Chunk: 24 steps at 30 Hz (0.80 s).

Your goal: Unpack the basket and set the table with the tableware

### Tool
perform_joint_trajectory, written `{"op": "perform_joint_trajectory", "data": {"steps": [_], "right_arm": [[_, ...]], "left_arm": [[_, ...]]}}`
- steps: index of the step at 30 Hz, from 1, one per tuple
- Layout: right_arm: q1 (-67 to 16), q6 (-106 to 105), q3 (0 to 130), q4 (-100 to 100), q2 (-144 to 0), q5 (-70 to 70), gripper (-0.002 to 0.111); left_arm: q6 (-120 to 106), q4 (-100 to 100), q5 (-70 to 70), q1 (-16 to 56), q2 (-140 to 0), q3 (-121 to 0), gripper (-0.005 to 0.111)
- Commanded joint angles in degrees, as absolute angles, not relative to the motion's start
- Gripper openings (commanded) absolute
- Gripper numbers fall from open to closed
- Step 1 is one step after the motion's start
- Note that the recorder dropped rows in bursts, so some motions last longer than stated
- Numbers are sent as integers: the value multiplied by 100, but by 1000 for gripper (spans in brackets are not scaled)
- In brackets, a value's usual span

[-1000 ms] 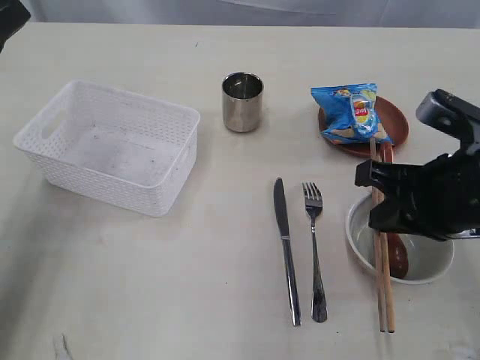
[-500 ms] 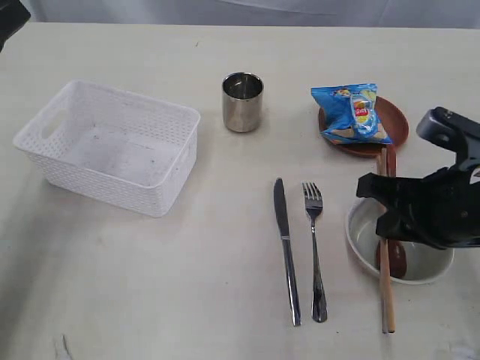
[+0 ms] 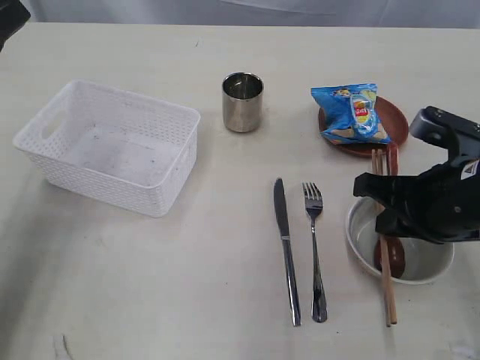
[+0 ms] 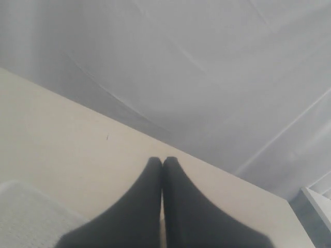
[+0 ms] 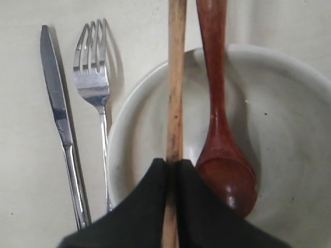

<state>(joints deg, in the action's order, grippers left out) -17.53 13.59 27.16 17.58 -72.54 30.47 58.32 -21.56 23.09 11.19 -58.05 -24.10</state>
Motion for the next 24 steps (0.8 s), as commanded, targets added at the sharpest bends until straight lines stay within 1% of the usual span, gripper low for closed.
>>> {"op": "perform_joint_trajectory", "data": {"steps": [1,11,13,17,19,20,24], "right_arm": [[-1745,1225,2835,1637,-7277,3289,0],[-1745,1120,3001,1637,-7277,3448,0],[-1745,1118,3001,1596,-7277,3486,6],[-1745,1118,3001,1459,-7277,3499,27],[-1745,1118,3001,1459,-7277,3499,35],[-1745,1118,3001,1459,-7277,3499,37],[-1745,1118,3001,1442,-7277,3450,37]], "left_arm": [[5857,-2115,2364,1101,-5802,-2378,0],[5857,-2115,2364,1101,-5802,-2378,0],[5857,-2115,2364,1101,-5802,-2378,0],[5857,-2115,2364,1101,-5802,-2378,0],[5857,-2115,2364,1101,-5802,-2378,0],[5857,-2115,2364,1101,-5802,-2378,0],[5857,-2115,2364,1101,-5802,-2378,0]]}}
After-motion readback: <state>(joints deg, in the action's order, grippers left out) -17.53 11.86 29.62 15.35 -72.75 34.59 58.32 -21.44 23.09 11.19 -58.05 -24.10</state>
